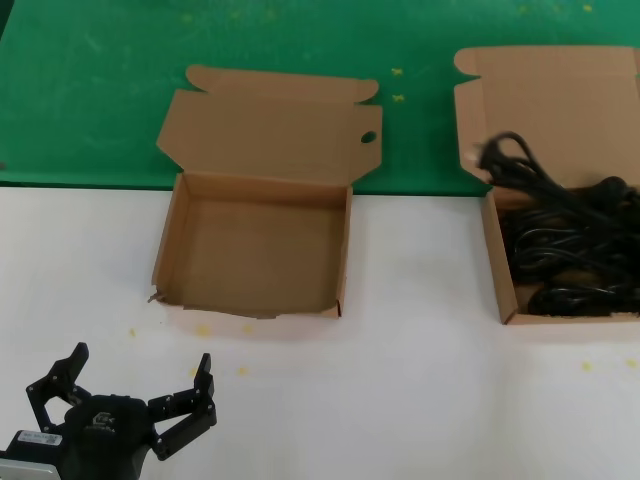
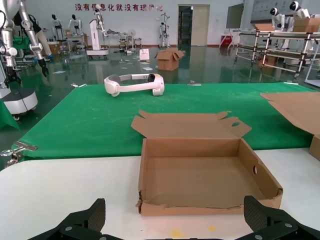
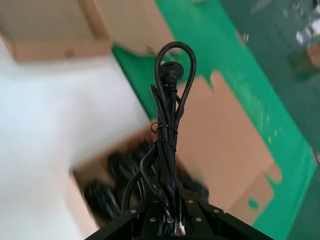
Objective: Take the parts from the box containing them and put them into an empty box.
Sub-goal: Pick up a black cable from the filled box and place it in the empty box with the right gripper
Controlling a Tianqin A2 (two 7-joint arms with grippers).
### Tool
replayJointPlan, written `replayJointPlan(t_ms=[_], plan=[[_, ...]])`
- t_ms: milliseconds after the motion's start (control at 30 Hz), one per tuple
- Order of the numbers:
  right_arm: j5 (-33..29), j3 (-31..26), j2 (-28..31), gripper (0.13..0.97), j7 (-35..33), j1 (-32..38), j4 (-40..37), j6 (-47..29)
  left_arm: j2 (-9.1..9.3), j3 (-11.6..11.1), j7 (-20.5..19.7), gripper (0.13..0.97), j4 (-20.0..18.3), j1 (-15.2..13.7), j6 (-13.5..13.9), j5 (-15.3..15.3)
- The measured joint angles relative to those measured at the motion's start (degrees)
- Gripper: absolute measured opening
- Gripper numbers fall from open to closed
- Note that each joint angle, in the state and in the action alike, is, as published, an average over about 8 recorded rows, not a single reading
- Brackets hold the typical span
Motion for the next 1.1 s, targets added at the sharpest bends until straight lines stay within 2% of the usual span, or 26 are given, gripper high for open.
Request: replayJointPlan(t_ms=[133,300,700,1100], plan=[[1.12,-0.32,-2.85,0.185,-1.04,0.76,0.57,0.66,0.00,0.00,0.00,0.966,0.00,0.00,0.00,0.00],[3.64,-2.76,-8.00,0.185,-5.73,3.35,-5.08,4.49,0.00,0.00,0.00,0.966,0.00,0.00,0.00,0.00],[13.87,-9.65,-20.52,0.185,-24.57,14.59,-33.84,16.18,0.00,0.00,0.00,0.966,0.00,0.00,0.00,0.00],[27.60,-12.64,-31.45,0.185,-44.44,25.87,-60.72,22.39,0.00,0.00,0.00,0.966,0.00,0.00,0.00,0.00]])
